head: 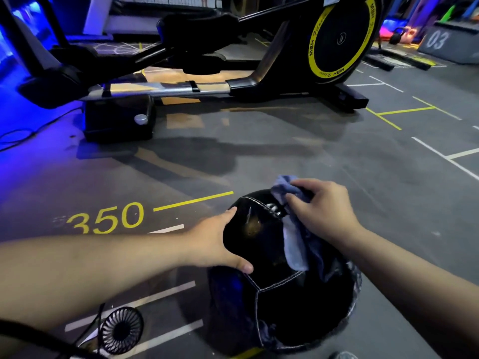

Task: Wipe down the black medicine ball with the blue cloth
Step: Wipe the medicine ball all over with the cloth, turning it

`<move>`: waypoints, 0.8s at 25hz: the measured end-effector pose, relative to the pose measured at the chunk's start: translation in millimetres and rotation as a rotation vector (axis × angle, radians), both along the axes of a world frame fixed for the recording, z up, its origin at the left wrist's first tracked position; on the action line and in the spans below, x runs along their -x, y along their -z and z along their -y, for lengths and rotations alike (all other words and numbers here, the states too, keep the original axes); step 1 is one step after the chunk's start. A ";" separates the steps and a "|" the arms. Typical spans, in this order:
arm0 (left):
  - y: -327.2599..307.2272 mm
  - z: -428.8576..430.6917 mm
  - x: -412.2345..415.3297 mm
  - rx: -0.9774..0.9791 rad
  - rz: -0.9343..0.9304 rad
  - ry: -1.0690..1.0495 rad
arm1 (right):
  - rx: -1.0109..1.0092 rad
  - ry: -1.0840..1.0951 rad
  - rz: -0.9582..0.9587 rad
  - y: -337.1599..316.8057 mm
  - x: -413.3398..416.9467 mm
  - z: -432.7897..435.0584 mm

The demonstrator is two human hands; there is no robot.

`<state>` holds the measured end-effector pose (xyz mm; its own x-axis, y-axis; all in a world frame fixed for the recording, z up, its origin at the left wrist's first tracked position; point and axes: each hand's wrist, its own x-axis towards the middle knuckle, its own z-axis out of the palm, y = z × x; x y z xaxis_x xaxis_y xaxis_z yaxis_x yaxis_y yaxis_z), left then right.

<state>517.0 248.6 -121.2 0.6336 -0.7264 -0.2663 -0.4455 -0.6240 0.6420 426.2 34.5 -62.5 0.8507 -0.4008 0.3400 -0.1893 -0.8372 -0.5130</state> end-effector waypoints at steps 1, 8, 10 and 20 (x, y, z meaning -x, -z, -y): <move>-2.1 5.0 1.5 0.025 0.024 0.012 | 0.064 -0.119 -0.033 0.0 -6.8 -11.0; -5.8 2.2 -0.1 -0.008 0.049 -0.030 | -0.141 -0.502 -0.386 -13.0 -21.2 -36.2; -2.5 -0.2 -1.1 -0.071 0.081 -0.066 | -0.106 -0.563 -0.485 -14.8 -11.8 -27.3; 1.8 19.0 29.5 -0.140 -0.089 0.007 | 0.407 -0.592 -0.704 -25.2 50.6 37.0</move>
